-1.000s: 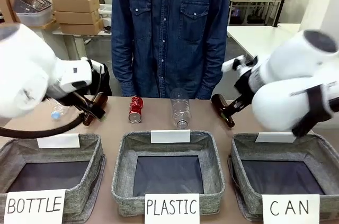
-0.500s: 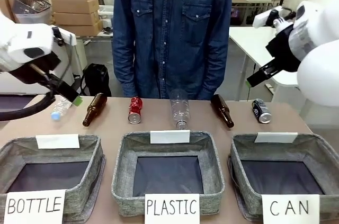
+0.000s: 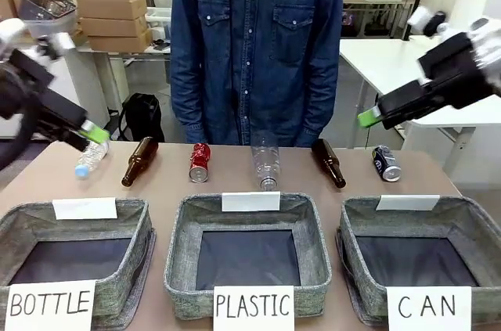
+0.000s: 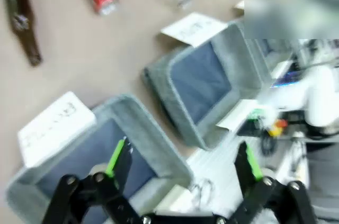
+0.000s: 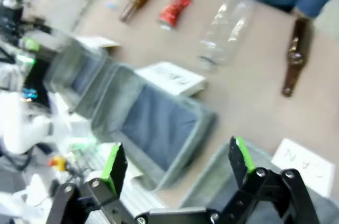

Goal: Sort the can waste into the basket.
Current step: Pick up the can waste from the table and place it in the right Fabric basket.

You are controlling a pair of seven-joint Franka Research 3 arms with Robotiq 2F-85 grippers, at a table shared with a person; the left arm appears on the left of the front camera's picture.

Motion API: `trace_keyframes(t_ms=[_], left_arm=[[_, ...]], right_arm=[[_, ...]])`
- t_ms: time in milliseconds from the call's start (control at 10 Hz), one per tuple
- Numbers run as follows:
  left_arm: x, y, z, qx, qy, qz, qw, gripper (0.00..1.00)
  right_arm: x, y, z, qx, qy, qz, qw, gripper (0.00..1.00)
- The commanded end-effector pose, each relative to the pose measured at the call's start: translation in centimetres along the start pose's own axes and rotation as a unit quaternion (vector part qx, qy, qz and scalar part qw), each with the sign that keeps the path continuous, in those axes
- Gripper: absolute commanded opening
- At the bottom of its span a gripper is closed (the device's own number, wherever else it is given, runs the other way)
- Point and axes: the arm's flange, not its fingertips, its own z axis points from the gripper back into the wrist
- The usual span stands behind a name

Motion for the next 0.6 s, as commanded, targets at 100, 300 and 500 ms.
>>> trace_keyframes(t_ms=[100,300,500], left_arm=[[-2.2,6.2,2.7,-0.240,-0.163,0.336,0.896,1.00],[-2.2,5.6,2.2,-0.208,-0.197,0.340,0.896,1.00],[-3.7,8.0,3.8,-0.193,-0.111,0.254,0.941,1.00]], right_arm=[[-3.0,-6.3,3.3,0.217,-0.088,-0.291,0.928,1.00],[-3.2,-8.0,2.7,0.143,-0.108,-0.312,0.933,1.00],[-3.0,-6.3,4.5,0.177,-0.055,-0.180,0.966,1.00]])
